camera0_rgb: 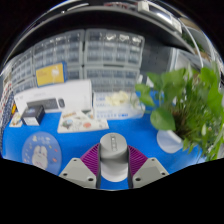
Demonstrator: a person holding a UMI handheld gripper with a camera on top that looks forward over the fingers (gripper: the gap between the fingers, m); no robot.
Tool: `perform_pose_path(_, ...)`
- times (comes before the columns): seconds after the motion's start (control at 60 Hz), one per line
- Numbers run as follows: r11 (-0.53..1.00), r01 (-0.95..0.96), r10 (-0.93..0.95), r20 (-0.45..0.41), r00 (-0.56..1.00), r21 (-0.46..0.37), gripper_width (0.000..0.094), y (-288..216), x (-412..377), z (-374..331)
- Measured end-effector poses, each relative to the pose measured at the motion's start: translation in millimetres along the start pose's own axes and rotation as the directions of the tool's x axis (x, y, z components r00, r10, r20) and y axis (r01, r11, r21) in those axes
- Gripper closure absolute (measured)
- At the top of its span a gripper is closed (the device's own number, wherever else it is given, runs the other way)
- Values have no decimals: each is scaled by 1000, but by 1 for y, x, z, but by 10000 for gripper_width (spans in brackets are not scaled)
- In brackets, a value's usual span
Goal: Arrange mouse
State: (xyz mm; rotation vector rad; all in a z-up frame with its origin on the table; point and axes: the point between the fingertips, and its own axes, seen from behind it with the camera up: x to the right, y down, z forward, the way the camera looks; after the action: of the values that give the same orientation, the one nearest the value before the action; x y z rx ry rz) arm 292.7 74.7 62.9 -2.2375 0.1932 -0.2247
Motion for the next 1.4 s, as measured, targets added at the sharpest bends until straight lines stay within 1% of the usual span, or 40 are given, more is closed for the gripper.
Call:
perform_pose_path(0.117,992,35,-33,-19,999,120,558,-64,-34,-43)
perform_pose_path(0.2,981,64,-65,4,998,184,556,-100,-76,-71)
perform_pose_path(0.283,969,94,-107,45,993,229,557,-119,-133,-88)
perform_pose_path(0.333,965,114,-133,68,989,236,558,-121,-168,-92)
perform_pose_path(0.417,972,114,-144,139,980,206,559,-100,-227,-82)
perform_pose_path(0.467,981,114,-140,164,977,158,558,-79,-254,-68)
perform_pose_path(0.533,988,123,-136,156,978,91,561,-45,-270,-45)
perform_pose_path(0.633,992,127,-124,128,984,-16,564,8,-274,-12)
perform_pose_path(0.75,988,128,-116,121,986,-91,559,51,-274,5)
perform_pose_path(0.783,990,132,-125,116,985,-58,563,48,-273,6)
perform_pose_path(0.833,987,153,-147,110,983,-50,558,50,-273,5)
perform_pose_path(0.883,989,139,-132,107,985,-55,562,51,-273,5)
perform_pose_path(1.017,996,75,-66,144,987,-53,549,50,-276,7)
perform_pose_path(1.033,996,71,-63,147,987,-53,497,50,-276,7)
perform_pose_path(1.05,996,68,-60,151,987,-52,499,50,-276,7)
perform_pose_path(1.117,997,48,-37,161,986,-65,424,49,-276,8)
perform_pose_path(1.15,996,34,-19,166,986,-86,396,50,-276,7)
perform_pose_path(1.167,995,28,-11,170,985,-97,334,51,-276,7)
perform_pose_path(1.183,994,23,-4,175,985,-108,307,51,-277,6)
perform_pose_path(1.217,992,15,8,176,984,-127,185,50,-276,2)
perform_pose_path(1.25,992,10,12,174,985,-125,63,45,-275,-2)
perform_pose_path(1.267,993,11,10,177,984,-118,22,42,-274,-5)
perform_pose_path(1.283,994,14,6,181,984,-109,76,38,-274,-8)
perform_pose_path(1.3,995,17,2,182,983,-99,83,33,-274,-11)
perform_pose_path(1.4,998,33,-22,198,980,-54,74,3,-272,-40)
